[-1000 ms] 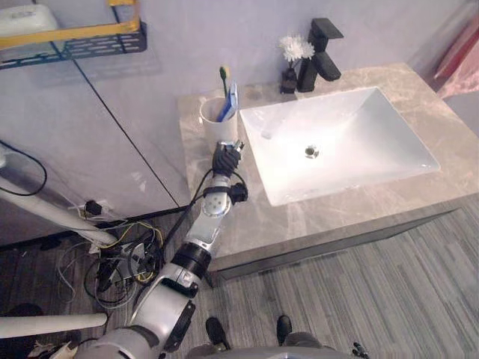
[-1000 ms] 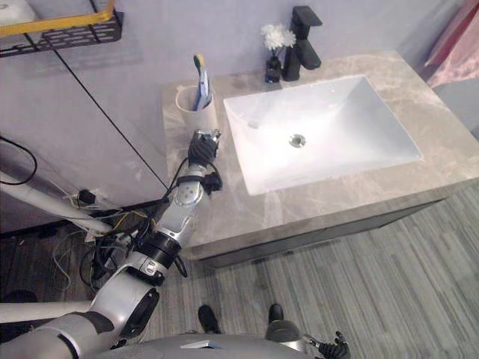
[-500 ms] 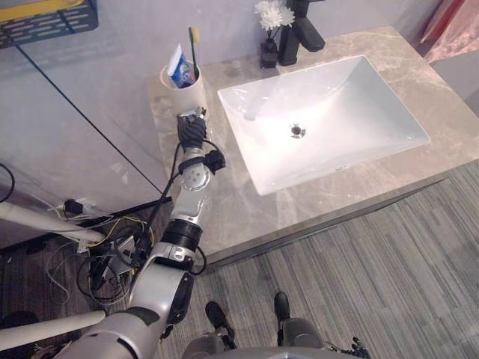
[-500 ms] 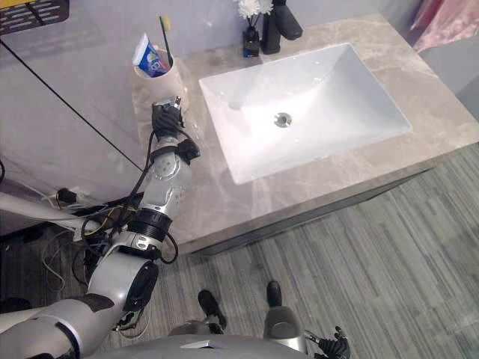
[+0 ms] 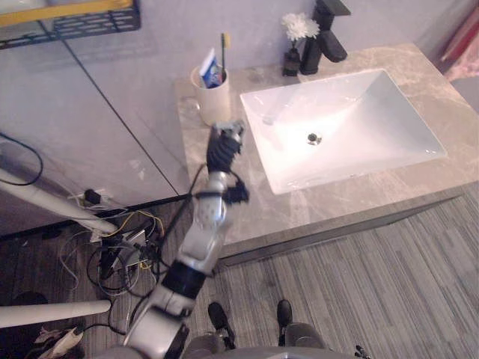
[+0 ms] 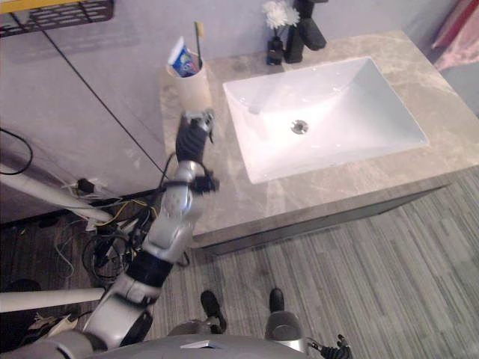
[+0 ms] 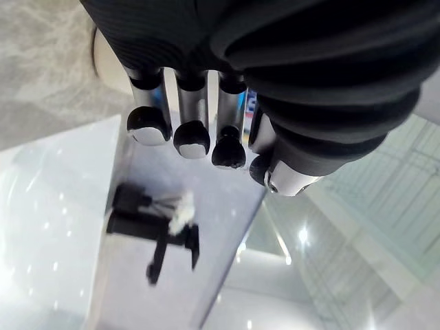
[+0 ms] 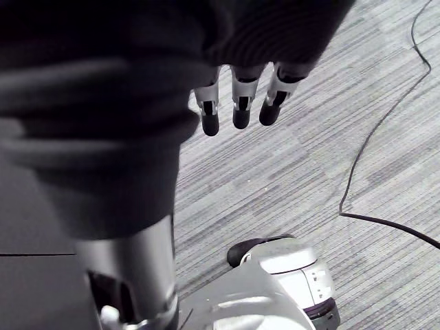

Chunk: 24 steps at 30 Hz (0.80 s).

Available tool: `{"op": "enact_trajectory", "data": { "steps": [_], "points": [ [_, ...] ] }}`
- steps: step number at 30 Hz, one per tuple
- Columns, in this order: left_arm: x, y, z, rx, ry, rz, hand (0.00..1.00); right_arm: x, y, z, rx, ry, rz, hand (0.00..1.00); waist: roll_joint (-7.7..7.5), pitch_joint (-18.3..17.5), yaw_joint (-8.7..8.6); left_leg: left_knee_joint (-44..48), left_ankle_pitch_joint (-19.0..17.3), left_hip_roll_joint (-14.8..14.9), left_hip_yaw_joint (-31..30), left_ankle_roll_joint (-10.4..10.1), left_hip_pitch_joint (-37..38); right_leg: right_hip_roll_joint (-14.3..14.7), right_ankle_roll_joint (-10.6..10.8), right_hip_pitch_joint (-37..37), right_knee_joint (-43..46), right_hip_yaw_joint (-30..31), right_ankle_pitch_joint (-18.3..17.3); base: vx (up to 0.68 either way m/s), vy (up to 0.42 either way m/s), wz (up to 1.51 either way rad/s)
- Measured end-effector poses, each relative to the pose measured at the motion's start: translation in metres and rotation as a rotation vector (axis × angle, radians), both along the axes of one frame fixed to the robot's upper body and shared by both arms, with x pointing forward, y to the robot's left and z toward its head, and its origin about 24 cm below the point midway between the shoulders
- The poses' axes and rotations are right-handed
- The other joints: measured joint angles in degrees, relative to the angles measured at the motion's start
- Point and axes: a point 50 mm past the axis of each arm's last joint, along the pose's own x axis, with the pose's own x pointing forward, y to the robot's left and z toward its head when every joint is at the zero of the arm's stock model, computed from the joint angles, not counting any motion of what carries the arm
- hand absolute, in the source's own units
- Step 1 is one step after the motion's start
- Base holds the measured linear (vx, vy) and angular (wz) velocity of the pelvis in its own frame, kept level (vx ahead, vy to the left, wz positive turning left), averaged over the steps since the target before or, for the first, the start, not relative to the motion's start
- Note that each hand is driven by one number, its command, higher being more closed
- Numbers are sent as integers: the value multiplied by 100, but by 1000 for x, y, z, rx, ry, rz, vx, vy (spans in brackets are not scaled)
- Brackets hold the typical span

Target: Organize washtable

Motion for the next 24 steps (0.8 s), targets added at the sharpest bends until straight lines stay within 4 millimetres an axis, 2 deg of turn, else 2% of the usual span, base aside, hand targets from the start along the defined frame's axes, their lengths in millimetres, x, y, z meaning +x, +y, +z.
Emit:
{"op": "enact_trajectory", "data": {
  "steps": [2,5,7,8,9,10,11,12,13,14,16,18,19,20,22,23,24],
  "points": [
    [-18,6,-10,-12,12,-51,100,-6,-4,0,-9,12,-11,0,92,-88,121,-33,7,-12,-68,10,10,-9,0,58,-31,-53,-3,-17,-5,17],
    [-36,35,-34,-5,85,14,100,-11,-6,1,-10,28,4,0,164,-212,205,-37,22,-16,-229,32,218,-6,-14,373,-71,-277,-75,-43,-20,28],
    [-50,59,-60,-15,199,116,100,-16,-8,-1,-7,49,5,0,199,-408,238,-39,25,-12,-411,33,257,1,-27,488,-82,-474,-132,-54,-22,39],
    [-54,63,-67,-17,227,140,100,-17,-8,-1,-6,52,5,0,197,-421,250,-39,25,-12,-443,31,287,2,-33,542,-85,-529,-162,-54,-18,40],
    [-61,71,-84,7,293,200,100,-19,-9,-1,-3,61,2,0,149,-452,302,-39,26,-11,-527,23,316,4,-32,607,-87,-612,-204,-43,-15,32],
    [-65,76,-98,19,357,239,100,-21,-9,-1,0,65,-4,0,161,-514,372,-39,21,-9,-573,3,317,10,-11,632,-89,-651,-227,-44,-18,33],
    [-72,85,-122,42,462,300,100,-22,-8,-2,14,66,-26,0,145,-567,415,-40,32,-7,-627,-5,325,16,-5,679,-112,-718,-231,-27,-15,24],
    [-75,89,-135,53,522,336,100,-21,-7,-2,17,63,-29,0,141,-572,420,-40,37,-8,-657,-6,340,17,-8,718,-114,-757,-235,-31,-13,25],
    [-83,99,-162,77,655,400,100,-19,-6,-3,19,53,-31,0,132,-575,445,-40,42,-8,-708,-7,375,22,-13,779,-114,-799,-248,-25,-11,21],
    [-94,106,-188,99,791,449,100,-18,-5,-3,26,49,-38,0,112,-585,454,-40,43,-7,-732,-7,408,24,-8,824,-112,-831,-260,-15,-15,17],
    [-112,115,-218,168,954,496,100,-18,-3,-4,36,47,-45,0,80,-584,453,-40,45,-8,-749,-8,460,25,-8,895,-118,-863,-264,0,-7,4],
    [-150,122,-260,302,1217,510,100,-18,0,-5,46,54,-44,0,-3,-634,440,-40,44,-10,-735,-4,530,21,-25,964,-114,-866,-257,0,0,0],
    [-159,123,-268,328,1276,508,100,-17,1,-5,48,55,-41,0,-24,-644,434,-40,44,-10,-733,-3,538,22,-25,976,-115,-866,-257,0,0,0],
    [-178,125,-282,373,1387,501,100,-16,3,-6,55,59,-38,0,-49,-658,418,-40,43,-9,-726,-3,556,24,-29,993,-117,-863,-260,19,-14,4],
    [-186,128,-291,350,1474,525,100,-15,6,-8,64,68,-37,0,-103,-646,436,-40,33,-9,-730,-15,542,26,-30,995,-112,-867,-265,6,-4,3],
    [-186,129,-294,353,1506,513,0,-13,7,-8,68,66,-31,0,-107,-636,439,-40,24,-9,-723,-24,560,22,-37,997,-110,-852,-286,4,-1,-6],
    [-188,129,-296,351,1524,501,0,-11,7,-8,71,64,-29,0,-115,-630,437,-40,17,-10,-713,-29,578,20,-37,1002,-106,-834,-292,8,-2,-16]
  ]
}}
